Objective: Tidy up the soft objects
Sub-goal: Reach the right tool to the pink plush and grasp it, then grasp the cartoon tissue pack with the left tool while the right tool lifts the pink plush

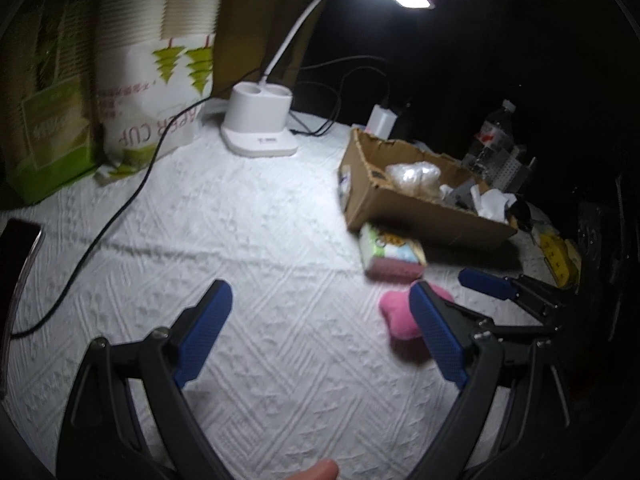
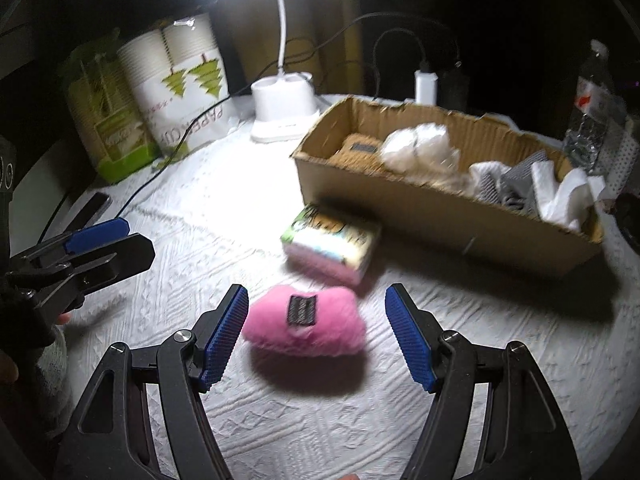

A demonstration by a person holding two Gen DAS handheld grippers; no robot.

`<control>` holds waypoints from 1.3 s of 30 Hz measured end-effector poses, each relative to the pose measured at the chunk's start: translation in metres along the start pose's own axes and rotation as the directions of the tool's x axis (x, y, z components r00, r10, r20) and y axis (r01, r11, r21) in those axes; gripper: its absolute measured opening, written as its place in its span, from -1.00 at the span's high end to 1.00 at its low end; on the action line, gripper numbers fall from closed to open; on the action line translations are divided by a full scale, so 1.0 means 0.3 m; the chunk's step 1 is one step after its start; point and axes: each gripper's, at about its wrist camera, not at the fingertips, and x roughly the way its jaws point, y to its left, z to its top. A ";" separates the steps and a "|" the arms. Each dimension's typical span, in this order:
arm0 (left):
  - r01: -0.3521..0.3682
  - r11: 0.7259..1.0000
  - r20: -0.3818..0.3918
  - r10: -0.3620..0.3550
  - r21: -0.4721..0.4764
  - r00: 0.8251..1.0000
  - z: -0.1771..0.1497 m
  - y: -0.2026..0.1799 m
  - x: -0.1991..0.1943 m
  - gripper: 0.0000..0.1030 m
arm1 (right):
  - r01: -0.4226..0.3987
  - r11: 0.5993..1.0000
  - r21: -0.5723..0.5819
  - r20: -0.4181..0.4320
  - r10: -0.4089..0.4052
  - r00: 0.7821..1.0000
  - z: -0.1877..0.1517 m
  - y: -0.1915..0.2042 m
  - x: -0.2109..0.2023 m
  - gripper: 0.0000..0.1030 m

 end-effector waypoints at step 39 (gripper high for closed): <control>-0.051 0.981 -0.116 0.074 0.186 0.990 0.058 -0.340 0.320 -0.77 | -0.013 0.987 0.160 0.050 0.005 0.999 -0.100 -0.381 -0.121 -0.23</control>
